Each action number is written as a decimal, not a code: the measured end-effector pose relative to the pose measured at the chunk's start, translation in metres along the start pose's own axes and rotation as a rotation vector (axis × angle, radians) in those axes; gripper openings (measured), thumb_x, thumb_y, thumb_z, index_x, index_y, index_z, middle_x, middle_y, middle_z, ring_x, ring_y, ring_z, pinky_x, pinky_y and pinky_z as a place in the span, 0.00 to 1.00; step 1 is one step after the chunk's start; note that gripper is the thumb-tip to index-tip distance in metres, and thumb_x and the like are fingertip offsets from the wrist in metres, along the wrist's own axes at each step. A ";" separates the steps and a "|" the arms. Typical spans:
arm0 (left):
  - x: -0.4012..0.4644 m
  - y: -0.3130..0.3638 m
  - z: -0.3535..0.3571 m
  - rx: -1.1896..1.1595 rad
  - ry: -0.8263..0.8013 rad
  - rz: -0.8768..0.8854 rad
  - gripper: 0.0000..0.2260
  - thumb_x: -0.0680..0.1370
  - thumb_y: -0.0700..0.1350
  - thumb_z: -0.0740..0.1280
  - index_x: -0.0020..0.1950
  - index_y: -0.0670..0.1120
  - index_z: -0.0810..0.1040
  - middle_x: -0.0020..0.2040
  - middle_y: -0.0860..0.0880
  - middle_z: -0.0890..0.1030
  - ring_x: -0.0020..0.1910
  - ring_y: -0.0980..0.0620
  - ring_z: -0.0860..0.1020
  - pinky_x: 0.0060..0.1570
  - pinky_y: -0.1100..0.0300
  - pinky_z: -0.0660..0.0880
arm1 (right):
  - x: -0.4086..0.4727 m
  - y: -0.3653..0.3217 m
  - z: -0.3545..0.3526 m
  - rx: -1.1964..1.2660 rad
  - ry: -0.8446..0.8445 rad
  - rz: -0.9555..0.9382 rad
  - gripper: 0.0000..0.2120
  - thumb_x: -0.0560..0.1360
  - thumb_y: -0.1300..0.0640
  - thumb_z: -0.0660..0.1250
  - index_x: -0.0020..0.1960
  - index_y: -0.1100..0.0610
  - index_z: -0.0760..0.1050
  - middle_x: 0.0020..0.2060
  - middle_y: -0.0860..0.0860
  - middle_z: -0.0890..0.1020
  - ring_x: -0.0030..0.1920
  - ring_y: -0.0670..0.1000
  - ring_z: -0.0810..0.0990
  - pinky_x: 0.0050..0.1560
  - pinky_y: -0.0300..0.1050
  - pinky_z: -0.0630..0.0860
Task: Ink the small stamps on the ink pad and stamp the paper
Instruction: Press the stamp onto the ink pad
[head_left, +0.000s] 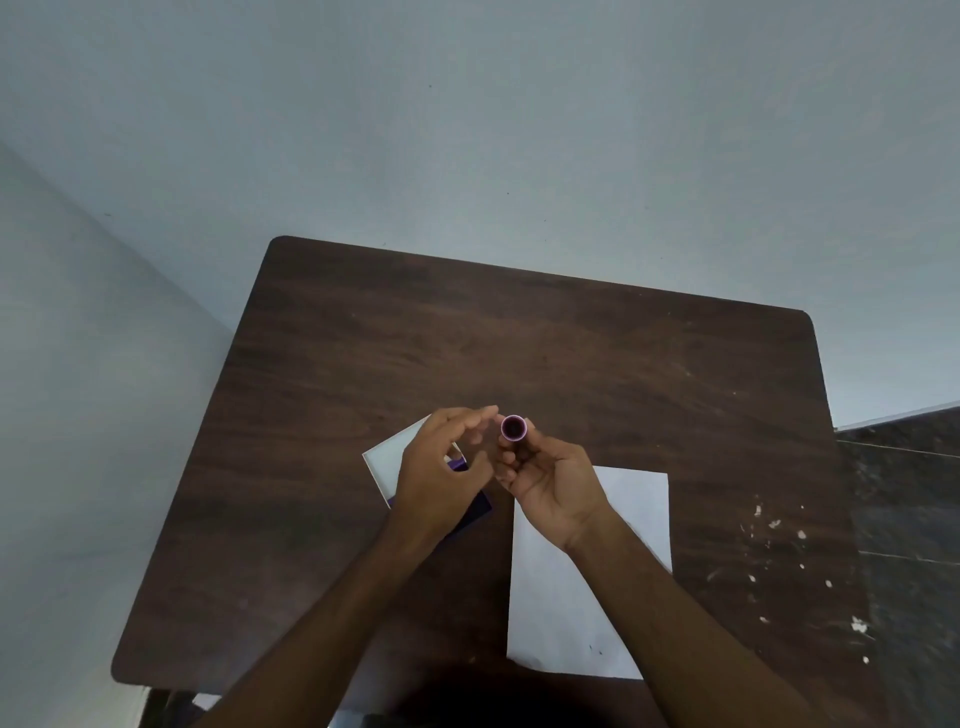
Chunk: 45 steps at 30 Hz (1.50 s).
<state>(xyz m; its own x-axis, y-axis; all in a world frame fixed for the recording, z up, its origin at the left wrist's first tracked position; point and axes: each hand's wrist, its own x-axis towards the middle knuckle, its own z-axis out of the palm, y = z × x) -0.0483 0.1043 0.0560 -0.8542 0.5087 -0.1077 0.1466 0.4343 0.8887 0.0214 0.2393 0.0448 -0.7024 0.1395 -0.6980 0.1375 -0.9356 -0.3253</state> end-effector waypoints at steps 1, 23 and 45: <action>-0.003 0.002 0.000 0.021 0.000 -0.018 0.19 0.72 0.43 0.73 0.62 0.53 0.78 0.57 0.58 0.77 0.54 0.57 0.77 0.51 0.63 0.76 | -0.001 0.001 0.002 -0.005 0.002 0.005 0.15 0.71 0.60 0.68 0.56 0.64 0.79 0.47 0.61 0.82 0.44 0.54 0.79 0.47 0.48 0.80; -0.054 -0.078 -0.022 0.241 0.098 -0.234 0.19 0.69 0.47 0.76 0.58 0.50 0.79 0.56 0.54 0.80 0.56 0.54 0.76 0.56 0.55 0.74 | 0.008 0.045 -0.009 -1.199 0.176 -0.305 0.06 0.72 0.49 0.70 0.43 0.50 0.83 0.35 0.49 0.85 0.36 0.49 0.82 0.36 0.36 0.78; -0.061 -0.120 0.006 0.590 0.076 -0.091 0.34 0.61 0.64 0.71 0.66 0.56 0.71 0.64 0.55 0.76 0.63 0.51 0.70 0.59 0.49 0.64 | 0.057 0.099 -0.001 -2.085 0.165 -0.005 0.23 0.78 0.53 0.61 0.70 0.59 0.61 0.70 0.56 0.66 0.68 0.55 0.64 0.69 0.45 0.59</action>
<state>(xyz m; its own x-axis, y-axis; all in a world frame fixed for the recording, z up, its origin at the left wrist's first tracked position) -0.0105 0.0254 -0.0464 -0.9063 0.4052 -0.1204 0.3049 0.8240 0.4775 -0.0041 0.1549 -0.0278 -0.6668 0.2714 -0.6941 0.6182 0.7215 -0.3118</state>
